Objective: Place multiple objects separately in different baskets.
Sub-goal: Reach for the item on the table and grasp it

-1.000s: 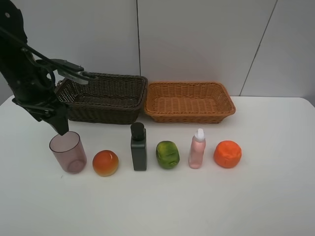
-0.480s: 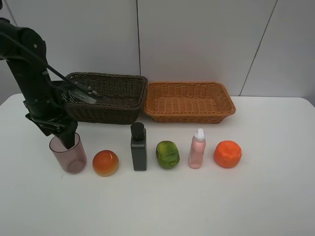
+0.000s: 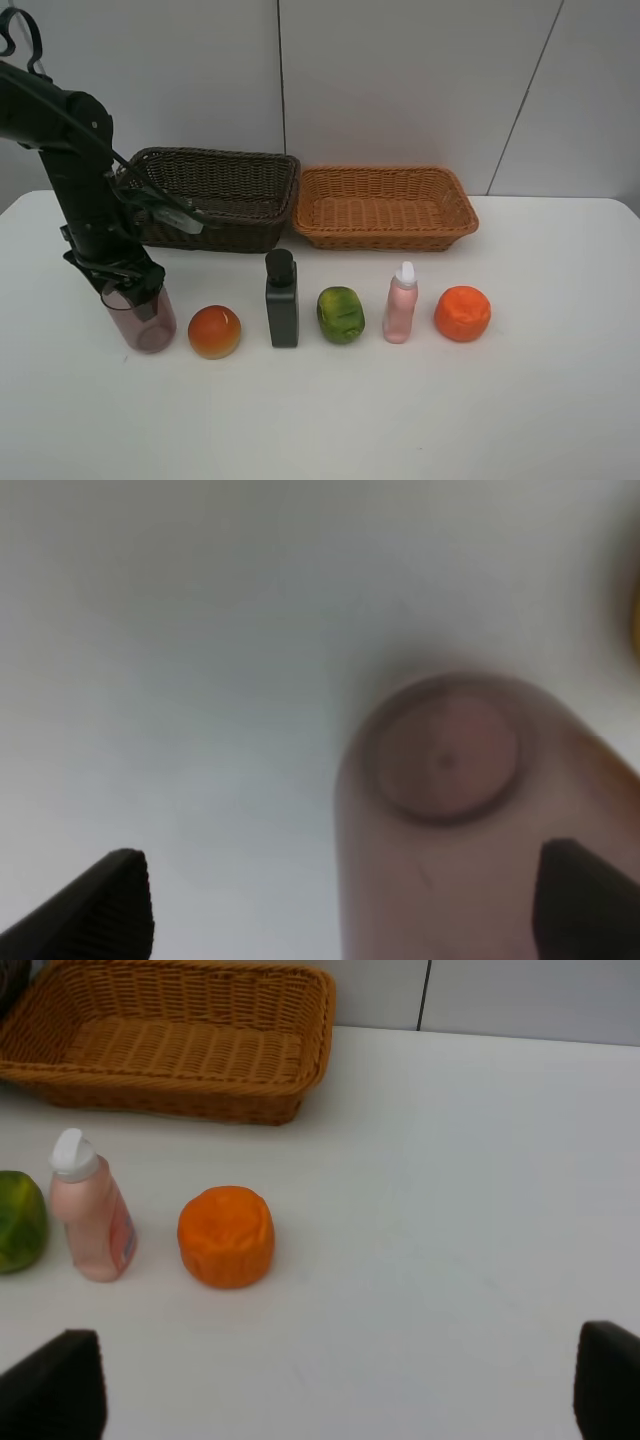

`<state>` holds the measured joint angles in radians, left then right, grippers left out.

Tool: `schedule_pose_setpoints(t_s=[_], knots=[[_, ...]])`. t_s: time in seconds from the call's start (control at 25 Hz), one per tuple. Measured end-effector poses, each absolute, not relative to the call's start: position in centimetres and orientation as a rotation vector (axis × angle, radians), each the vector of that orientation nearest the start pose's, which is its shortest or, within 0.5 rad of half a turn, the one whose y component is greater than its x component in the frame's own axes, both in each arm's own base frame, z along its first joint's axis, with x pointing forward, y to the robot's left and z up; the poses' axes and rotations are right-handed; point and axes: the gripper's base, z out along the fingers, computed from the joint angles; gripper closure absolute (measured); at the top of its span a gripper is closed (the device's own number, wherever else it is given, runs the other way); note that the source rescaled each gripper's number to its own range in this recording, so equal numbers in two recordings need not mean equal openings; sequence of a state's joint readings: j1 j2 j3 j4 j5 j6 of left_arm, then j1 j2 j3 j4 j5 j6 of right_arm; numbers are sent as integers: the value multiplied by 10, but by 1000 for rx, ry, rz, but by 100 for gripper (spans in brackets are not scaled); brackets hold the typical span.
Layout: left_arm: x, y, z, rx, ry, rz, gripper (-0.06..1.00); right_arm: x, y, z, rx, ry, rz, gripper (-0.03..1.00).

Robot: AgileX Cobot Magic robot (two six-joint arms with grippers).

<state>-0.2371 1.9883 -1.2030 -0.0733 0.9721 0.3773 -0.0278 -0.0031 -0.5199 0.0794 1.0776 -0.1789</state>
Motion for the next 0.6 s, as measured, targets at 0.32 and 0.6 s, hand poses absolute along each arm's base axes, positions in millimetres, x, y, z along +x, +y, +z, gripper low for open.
schedule_pose_setpoints(t_s=[0.32,0.6], knots=[[336,-87,129,911,3110,-106,40,-8,7,282,-159,2030,-35,-3],[336,-87,129,911,3110,-106,94,-8,7,282,-159,2030,-35,-3]])
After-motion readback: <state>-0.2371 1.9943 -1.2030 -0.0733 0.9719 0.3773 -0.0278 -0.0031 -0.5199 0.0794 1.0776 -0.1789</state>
